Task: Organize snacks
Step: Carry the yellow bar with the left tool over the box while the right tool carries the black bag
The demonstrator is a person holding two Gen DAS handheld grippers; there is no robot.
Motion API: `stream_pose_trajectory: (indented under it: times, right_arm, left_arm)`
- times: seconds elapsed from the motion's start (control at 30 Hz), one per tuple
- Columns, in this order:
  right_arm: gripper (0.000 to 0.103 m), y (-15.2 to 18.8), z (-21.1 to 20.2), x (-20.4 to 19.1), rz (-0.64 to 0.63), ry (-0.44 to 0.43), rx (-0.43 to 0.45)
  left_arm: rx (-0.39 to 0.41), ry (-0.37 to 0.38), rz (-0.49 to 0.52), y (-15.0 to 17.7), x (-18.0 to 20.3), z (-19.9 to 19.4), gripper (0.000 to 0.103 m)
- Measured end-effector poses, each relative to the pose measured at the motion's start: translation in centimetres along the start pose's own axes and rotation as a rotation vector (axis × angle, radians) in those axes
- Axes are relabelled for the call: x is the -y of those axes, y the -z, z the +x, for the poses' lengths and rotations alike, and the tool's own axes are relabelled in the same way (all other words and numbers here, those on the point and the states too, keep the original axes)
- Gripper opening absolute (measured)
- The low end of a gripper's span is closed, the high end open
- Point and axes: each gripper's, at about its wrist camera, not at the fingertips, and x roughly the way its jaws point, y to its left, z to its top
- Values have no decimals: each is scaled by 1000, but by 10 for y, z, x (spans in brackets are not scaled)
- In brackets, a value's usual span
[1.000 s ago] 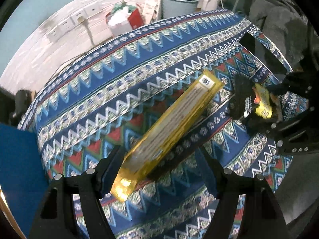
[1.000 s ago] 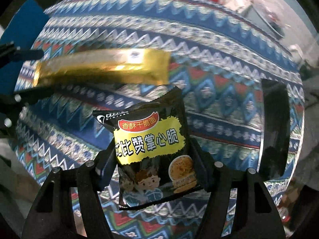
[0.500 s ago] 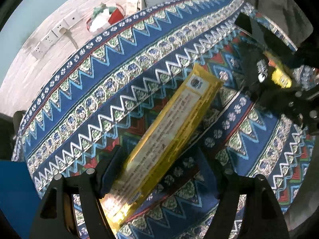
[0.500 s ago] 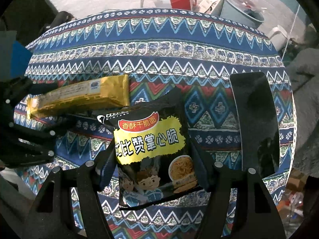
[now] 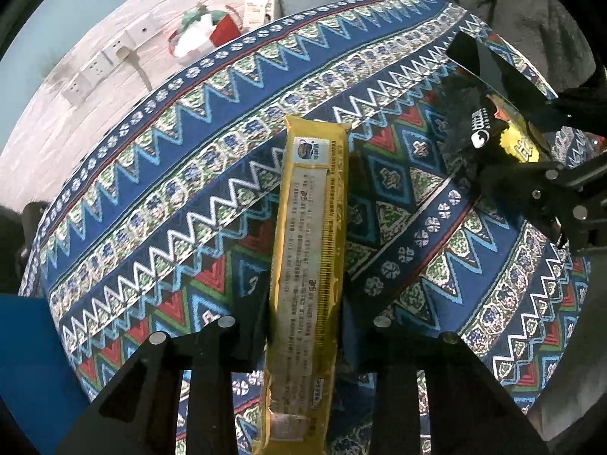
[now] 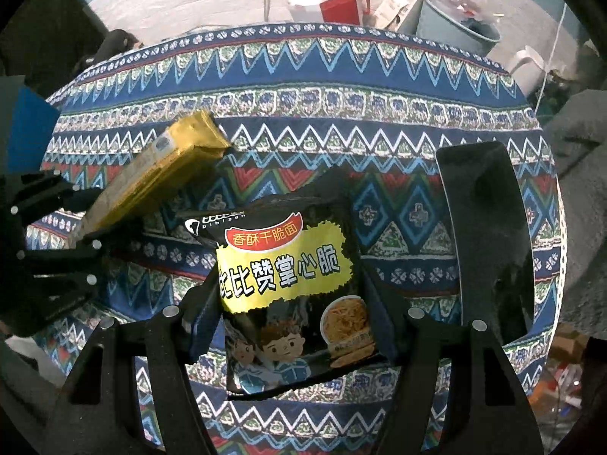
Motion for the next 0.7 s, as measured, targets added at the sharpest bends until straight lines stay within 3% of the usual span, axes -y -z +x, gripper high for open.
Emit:
stream_pose_trajectory:
  times: [0.7]
  right_arm:
    - [68,-19,-49,-58,-58,6,134]
  left_arm:
    - [107,-73,-139,28,-32,-78,33]
